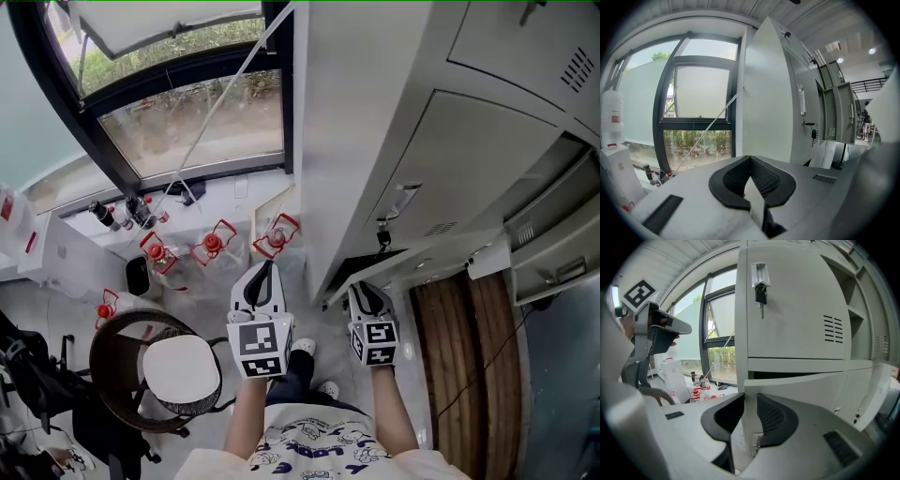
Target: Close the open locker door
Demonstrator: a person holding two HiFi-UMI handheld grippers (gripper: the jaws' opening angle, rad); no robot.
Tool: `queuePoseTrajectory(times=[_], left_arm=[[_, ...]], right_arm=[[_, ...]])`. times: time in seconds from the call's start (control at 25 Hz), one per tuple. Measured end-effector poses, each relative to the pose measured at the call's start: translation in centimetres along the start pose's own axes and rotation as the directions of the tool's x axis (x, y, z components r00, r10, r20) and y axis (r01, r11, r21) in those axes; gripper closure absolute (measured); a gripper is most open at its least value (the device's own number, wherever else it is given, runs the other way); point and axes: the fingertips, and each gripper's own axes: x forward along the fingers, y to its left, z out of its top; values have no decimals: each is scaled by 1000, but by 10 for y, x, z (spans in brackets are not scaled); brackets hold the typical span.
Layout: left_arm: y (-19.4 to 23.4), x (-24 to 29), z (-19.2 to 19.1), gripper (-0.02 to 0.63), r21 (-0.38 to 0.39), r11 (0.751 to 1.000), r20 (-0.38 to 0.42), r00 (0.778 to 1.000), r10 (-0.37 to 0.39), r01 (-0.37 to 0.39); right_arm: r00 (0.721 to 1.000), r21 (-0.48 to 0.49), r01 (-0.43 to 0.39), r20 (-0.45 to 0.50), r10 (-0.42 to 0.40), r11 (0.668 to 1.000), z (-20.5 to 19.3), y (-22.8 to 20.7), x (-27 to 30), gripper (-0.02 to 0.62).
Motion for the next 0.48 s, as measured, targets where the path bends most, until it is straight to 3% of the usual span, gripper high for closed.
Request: queuePoseTrajectory(times=[0.48], left_arm=[[13, 9, 1, 603, -6, 1000, 2, 1000, 3, -3]], right_arm=[[1000, 6, 16, -2, -16, 1000, 6, 0, 16, 514]])
